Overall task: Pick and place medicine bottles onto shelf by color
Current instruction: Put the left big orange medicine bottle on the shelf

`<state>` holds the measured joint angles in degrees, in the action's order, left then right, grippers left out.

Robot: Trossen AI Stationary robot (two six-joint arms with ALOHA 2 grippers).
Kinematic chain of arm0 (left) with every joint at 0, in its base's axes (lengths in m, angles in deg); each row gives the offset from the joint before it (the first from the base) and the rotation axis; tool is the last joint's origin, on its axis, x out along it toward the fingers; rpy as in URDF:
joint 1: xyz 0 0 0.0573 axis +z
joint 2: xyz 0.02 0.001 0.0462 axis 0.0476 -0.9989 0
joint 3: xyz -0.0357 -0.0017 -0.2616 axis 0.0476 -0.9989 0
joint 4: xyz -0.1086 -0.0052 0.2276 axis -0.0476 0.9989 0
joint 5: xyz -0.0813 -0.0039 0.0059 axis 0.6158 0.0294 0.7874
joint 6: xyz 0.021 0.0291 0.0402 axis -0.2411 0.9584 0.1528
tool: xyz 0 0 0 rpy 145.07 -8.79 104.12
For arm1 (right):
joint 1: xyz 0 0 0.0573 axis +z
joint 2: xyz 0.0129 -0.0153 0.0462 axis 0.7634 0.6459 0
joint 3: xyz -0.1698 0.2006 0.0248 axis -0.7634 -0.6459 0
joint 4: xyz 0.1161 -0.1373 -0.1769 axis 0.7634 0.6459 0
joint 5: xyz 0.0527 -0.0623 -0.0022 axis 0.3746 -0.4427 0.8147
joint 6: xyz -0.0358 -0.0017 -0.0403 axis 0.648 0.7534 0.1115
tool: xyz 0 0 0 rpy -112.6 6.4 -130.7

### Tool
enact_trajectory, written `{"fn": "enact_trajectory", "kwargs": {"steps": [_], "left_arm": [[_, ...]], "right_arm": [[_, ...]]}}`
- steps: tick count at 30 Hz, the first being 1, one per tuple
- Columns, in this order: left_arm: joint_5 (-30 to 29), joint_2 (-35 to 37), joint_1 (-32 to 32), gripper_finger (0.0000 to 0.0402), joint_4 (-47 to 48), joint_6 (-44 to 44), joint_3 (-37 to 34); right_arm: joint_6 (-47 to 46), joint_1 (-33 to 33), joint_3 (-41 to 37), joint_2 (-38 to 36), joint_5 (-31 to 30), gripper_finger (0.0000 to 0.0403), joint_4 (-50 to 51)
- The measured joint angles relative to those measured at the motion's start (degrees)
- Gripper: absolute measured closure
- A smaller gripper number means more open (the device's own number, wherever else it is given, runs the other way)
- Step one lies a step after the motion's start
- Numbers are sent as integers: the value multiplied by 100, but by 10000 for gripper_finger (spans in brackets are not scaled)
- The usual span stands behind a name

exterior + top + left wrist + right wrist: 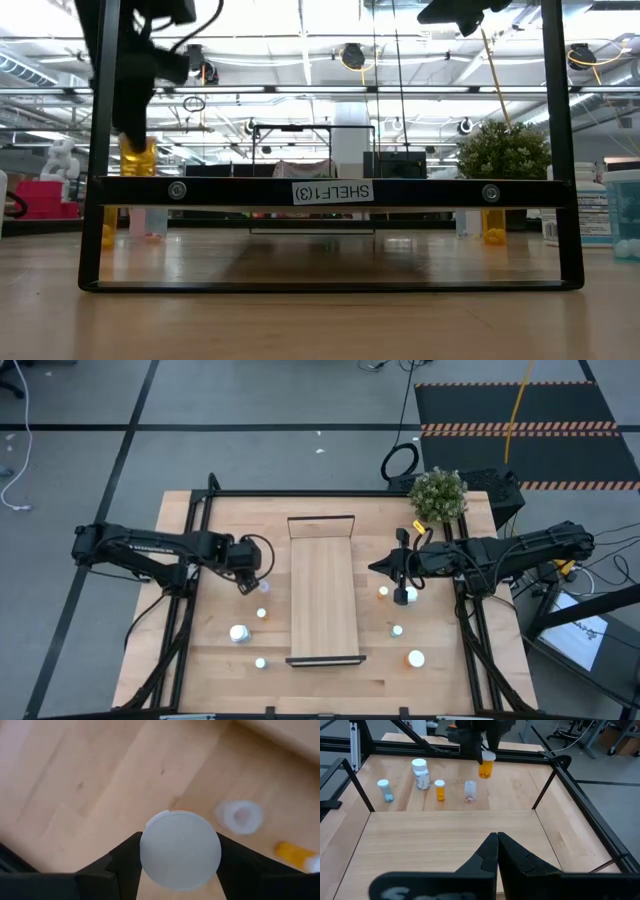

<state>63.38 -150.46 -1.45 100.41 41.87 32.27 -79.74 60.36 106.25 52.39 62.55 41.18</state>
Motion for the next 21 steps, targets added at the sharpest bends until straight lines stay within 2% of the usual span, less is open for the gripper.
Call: {"fn": "enact_trajectory", "kwargs": {"steps": [15,21], "left_arm": [[-71,-6,33,175,-11,1136,1656],[-83,-534,31,175,14,1677,2209]], "right_arm": [[81,0,0,-2,0,403,147],[87,1,0,-4,0,403,332]]}}
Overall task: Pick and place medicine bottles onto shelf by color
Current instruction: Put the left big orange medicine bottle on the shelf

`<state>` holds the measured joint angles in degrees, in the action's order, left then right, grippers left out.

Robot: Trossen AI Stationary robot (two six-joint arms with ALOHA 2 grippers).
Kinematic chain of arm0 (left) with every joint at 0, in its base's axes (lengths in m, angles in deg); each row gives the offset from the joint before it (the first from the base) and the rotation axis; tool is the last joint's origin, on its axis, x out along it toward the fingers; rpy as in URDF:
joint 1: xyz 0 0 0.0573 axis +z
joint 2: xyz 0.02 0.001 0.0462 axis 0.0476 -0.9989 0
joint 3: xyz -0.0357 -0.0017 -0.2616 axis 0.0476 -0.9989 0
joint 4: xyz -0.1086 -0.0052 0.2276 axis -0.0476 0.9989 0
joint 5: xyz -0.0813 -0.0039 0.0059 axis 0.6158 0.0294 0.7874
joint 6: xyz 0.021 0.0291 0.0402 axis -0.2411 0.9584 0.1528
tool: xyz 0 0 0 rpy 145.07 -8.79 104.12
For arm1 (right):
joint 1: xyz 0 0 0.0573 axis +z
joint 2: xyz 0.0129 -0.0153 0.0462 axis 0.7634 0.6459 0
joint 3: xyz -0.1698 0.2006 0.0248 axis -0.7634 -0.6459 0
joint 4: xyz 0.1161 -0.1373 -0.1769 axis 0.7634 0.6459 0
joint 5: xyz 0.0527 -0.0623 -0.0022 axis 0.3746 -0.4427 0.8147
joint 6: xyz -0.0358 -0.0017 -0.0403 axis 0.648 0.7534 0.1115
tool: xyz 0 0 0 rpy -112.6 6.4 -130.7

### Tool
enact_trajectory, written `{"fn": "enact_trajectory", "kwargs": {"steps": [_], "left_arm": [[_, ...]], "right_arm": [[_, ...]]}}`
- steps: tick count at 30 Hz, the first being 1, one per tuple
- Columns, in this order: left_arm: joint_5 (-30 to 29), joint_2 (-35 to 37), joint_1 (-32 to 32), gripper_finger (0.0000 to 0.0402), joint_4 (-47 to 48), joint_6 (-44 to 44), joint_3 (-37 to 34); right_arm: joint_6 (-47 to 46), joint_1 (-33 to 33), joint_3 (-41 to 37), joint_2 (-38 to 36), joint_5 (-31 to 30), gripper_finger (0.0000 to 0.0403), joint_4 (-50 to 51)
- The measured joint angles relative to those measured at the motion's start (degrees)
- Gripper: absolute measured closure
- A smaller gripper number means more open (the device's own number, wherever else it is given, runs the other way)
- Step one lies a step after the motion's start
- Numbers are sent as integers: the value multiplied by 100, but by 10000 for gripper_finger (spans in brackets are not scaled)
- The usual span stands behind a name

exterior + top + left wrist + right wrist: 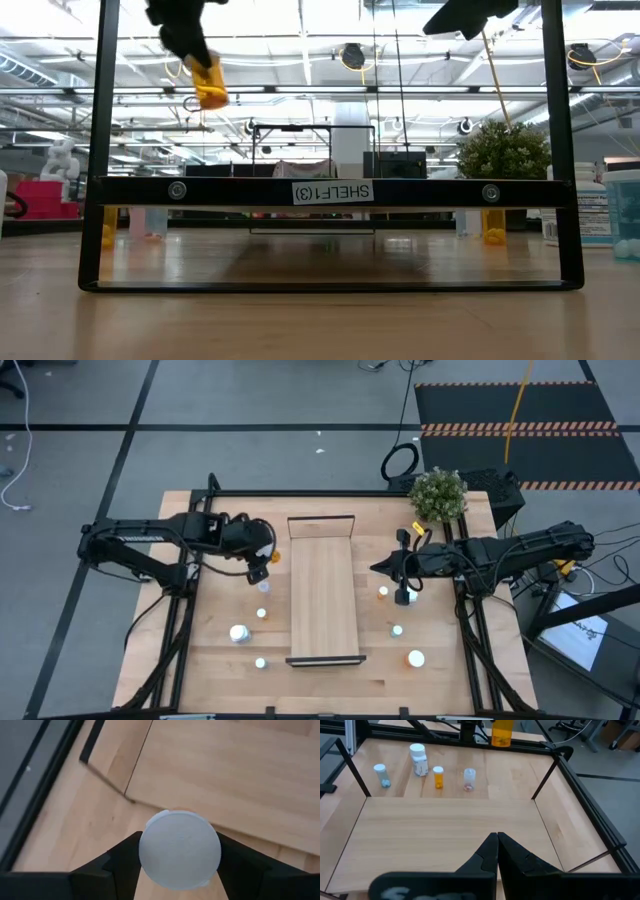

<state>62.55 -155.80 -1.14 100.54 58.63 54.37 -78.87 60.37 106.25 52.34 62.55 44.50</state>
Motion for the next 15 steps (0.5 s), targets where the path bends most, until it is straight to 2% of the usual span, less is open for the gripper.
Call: {"fn": "enact_trajectory", "kwargs": {"steps": [8,15], "left_arm": [[2,-1065,23,174,-43,1011,653],[2,-1797,172,174,-79,1170,934]], "right_arm": [[0,-1,0,2,0,403,9],[-2,-1,0,2,4,403,58]]}}
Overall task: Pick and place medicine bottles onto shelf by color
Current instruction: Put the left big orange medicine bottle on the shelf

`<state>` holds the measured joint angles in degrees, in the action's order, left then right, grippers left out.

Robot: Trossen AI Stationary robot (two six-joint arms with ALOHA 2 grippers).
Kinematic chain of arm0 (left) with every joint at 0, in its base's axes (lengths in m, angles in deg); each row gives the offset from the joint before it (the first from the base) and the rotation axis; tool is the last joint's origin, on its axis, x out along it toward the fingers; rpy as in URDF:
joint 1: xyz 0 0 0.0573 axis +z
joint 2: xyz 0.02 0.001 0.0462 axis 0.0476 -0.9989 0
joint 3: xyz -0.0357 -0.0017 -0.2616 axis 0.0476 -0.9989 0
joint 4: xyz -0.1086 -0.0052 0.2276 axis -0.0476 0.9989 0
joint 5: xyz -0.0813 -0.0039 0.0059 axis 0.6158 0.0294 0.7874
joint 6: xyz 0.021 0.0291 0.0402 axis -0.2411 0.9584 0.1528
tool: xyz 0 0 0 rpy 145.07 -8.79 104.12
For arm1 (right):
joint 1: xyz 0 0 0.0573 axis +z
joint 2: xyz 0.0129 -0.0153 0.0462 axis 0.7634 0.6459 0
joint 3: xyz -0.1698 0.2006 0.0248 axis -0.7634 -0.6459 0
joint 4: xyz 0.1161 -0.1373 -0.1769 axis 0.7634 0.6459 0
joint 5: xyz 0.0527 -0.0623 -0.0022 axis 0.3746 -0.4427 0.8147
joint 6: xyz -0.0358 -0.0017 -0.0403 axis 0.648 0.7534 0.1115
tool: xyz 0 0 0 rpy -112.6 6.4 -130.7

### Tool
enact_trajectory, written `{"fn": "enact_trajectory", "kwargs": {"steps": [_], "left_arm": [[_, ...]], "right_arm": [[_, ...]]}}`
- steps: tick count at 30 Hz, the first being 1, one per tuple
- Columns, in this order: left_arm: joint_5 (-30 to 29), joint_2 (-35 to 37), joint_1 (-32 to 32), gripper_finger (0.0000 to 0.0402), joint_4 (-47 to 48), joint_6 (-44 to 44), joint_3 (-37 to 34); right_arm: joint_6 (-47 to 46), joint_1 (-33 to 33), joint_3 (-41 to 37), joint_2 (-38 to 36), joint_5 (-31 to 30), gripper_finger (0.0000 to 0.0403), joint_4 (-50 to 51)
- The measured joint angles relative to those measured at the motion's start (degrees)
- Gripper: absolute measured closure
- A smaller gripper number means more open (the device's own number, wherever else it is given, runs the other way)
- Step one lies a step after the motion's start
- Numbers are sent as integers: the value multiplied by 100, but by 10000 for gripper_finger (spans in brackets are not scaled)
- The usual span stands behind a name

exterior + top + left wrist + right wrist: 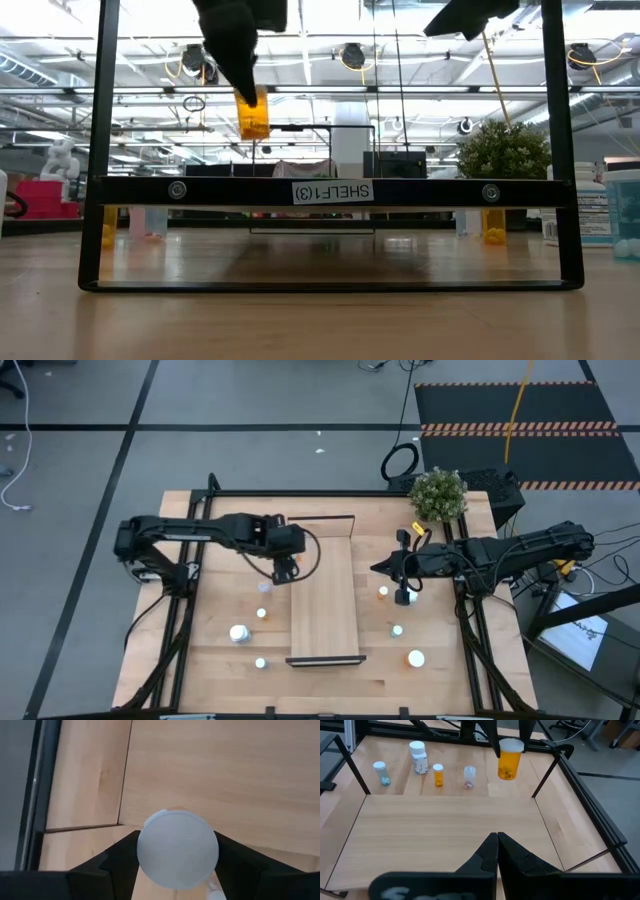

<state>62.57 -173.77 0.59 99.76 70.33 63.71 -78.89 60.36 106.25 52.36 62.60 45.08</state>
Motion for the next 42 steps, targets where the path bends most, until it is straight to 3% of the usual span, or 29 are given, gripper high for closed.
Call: {"fn": "enact_trajectory", "kwargs": {"steps": [12,37,42], "left_arm": [[55,-659,253,174,-393,408,-16],[122,-989,634,174,-789,699,-83],[259,-991,655,174,-1226,687,-357]], "right_arm": [[7,0,0,0,7,403,41],[12,0,-2,2,11,403,82],[-17,2,-2,2,11,403,80]]}}
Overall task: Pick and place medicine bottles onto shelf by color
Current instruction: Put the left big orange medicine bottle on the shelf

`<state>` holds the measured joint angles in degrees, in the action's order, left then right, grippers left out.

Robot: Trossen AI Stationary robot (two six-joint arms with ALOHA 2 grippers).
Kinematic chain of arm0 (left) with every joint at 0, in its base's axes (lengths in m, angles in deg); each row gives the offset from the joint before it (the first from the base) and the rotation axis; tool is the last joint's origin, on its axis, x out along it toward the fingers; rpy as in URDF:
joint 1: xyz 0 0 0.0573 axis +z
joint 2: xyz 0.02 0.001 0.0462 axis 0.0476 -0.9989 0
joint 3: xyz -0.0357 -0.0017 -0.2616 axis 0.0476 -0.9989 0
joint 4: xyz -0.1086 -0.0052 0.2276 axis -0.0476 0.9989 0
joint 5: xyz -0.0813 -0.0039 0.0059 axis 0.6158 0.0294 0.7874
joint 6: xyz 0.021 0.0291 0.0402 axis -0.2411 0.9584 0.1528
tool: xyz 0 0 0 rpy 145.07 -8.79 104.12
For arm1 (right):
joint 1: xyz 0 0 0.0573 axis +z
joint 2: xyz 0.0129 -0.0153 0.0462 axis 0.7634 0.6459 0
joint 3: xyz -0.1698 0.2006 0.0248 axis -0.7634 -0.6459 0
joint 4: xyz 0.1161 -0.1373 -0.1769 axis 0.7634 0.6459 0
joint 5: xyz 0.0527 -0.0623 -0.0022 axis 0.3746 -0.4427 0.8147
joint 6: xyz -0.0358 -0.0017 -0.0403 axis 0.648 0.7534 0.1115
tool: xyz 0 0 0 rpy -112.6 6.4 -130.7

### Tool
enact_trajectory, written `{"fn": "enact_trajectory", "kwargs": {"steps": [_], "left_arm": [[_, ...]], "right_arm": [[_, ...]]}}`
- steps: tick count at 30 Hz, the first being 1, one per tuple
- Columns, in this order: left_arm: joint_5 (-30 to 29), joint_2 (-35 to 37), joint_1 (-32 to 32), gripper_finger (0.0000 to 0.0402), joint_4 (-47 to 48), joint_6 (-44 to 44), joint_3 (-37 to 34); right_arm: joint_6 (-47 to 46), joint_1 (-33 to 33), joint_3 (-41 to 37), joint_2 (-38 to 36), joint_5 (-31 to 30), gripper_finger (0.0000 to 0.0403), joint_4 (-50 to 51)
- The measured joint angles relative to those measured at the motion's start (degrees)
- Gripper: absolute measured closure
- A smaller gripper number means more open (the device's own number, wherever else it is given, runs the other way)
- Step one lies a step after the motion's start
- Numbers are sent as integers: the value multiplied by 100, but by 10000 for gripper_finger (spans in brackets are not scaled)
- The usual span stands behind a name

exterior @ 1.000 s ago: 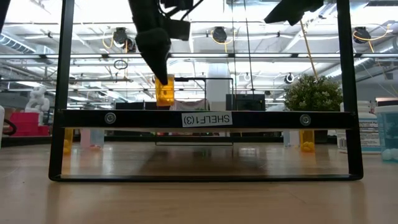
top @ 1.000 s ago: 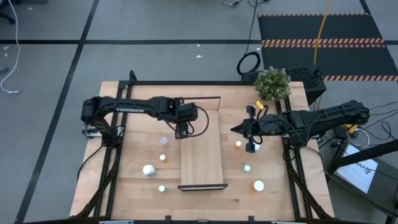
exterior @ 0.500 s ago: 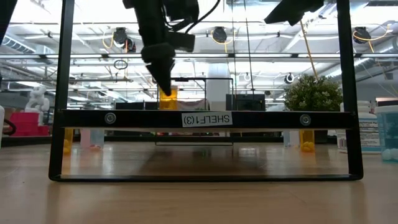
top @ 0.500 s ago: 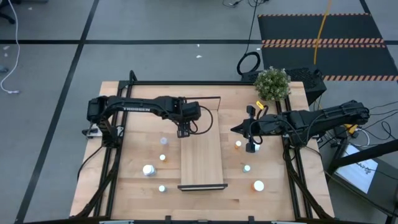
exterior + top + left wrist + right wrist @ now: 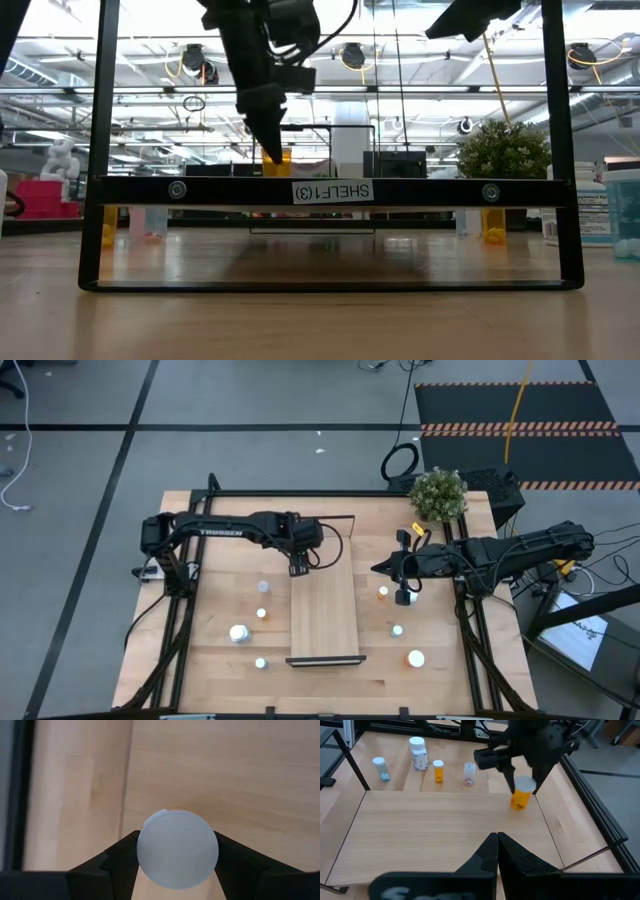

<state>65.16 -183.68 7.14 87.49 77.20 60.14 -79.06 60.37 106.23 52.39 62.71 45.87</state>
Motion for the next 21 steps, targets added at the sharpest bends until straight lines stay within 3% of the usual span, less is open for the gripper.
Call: {"fn": "enact_trajectory", "kwargs": {"steps": [21], "left_arm": [[108,-121,140,174,-399,83,-63]], "right_arm": [[15,-2,0,0,0,403,-2]]}}
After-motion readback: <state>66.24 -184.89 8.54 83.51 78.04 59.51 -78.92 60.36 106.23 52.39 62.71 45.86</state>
